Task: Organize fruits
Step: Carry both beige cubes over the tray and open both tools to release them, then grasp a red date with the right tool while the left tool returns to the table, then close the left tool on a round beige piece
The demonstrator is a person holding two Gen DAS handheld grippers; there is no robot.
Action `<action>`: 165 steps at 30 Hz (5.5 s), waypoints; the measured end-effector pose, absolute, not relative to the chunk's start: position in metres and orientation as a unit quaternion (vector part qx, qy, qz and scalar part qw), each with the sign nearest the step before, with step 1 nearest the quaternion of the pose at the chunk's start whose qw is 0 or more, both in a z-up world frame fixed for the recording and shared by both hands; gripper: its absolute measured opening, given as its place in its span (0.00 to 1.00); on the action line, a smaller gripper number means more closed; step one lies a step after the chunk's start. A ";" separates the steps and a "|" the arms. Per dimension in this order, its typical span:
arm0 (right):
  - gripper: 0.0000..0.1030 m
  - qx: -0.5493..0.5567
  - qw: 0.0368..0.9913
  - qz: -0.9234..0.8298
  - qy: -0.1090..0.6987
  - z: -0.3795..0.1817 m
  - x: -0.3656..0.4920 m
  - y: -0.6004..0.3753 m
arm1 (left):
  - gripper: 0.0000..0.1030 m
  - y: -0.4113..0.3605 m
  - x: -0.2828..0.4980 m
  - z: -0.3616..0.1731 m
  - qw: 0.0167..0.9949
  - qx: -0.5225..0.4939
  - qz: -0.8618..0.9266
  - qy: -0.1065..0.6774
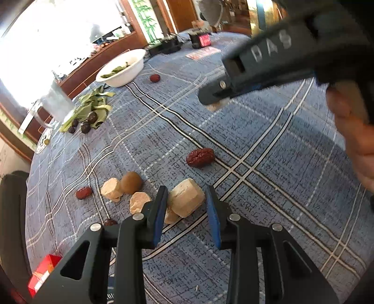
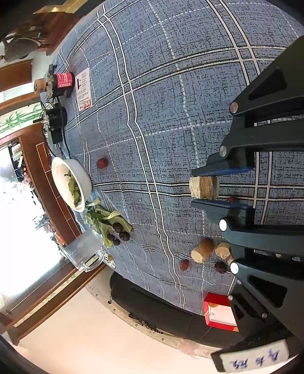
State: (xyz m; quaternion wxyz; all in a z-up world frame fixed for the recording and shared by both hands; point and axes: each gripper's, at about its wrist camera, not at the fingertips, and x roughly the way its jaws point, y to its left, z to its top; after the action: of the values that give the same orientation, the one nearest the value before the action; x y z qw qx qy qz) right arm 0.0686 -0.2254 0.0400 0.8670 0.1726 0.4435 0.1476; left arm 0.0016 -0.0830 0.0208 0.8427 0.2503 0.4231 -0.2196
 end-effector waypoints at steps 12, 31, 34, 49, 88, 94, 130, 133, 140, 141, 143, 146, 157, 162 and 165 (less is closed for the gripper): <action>0.17 0.090 0.907 0.210 0.353 0.067 0.028 -0.176 | 0.34 -0.024 -0.058 0.084 0.919 0.111 -0.153 0.346; 0.17 -0.118 0.904 0.260 0.318 0.080 -0.050 0.001 | 0.34 0.151 -0.124 0.110 0.950 0.001 0.054 0.307; 0.17 -0.139 0.901 0.272 0.309 0.084 -0.059 0.027 | 0.34 0.172 -0.132 0.107 0.950 -0.011 0.073 0.303; 0.17 -0.192 0.869 0.315 0.328 0.057 -0.084 0.109 | 0.34 0.240 -0.150 0.075 0.931 -0.044 0.137 0.335; 0.25 -0.108 0.867 0.330 0.359 0.048 -0.067 0.079 | 0.66 0.222 -0.143 0.063 0.912 0.038 0.219 0.344; 0.29 -0.091 0.885 0.288 0.355 0.054 -0.048 0.036 | 0.80 0.205 -0.138 0.069 0.913 0.056 0.212 0.343; 0.31 -0.036 0.873 0.160 0.459 0.027 0.048 -0.153 | 0.74 0.021 -0.034 0.049 0.899 0.077 -0.043 0.430; 0.31 -0.037 0.869 0.170 0.464 0.021 0.051 -0.152 | 0.72 0.014 -0.021 0.041 0.890 0.068 -0.053 0.448; 0.31 -0.041 0.866 0.197 0.458 0.013 0.049 -0.154 | 0.67 -0.011 0.003 0.023 0.879 0.084 -0.068 0.465; 0.31 -0.042 0.867 0.197 0.456 0.013 0.048 -0.154 | 0.63 -0.011 0.006 0.020 0.877 0.084 -0.070 0.468; 0.28 -0.049 0.868 0.199 0.453 0.013 0.047 -0.152 | 0.58 -0.011 0.013 0.015 0.873 0.080 -0.074 0.475; 0.24 -0.050 0.869 0.197 0.451 0.013 0.048 -0.152 | 0.51 -0.011 0.018 0.008 0.870 0.080 -0.078 0.479; 0.24 -0.036 0.874 0.191 0.446 0.020 0.047 -0.155 | 0.35 -0.013 0.024 0.006 0.869 0.075 -0.098 0.480; 0.24 -0.028 0.879 0.194 0.434 0.027 0.042 -0.158 | 0.23 -0.017 0.023 0.006 0.867 0.076 -0.099 0.481; 0.24 -0.025 0.883 0.192 0.428 0.029 0.041 -0.159 | 0.23 -0.015 0.021 0.008 0.869 0.072 -0.093 0.481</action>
State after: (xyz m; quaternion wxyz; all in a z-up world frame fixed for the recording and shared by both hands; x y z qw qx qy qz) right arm 0.0412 -0.1590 0.0289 0.8829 -0.0246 0.4276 0.1922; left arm 0.0212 -0.0147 0.0078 0.8686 0.0725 0.4814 -0.0929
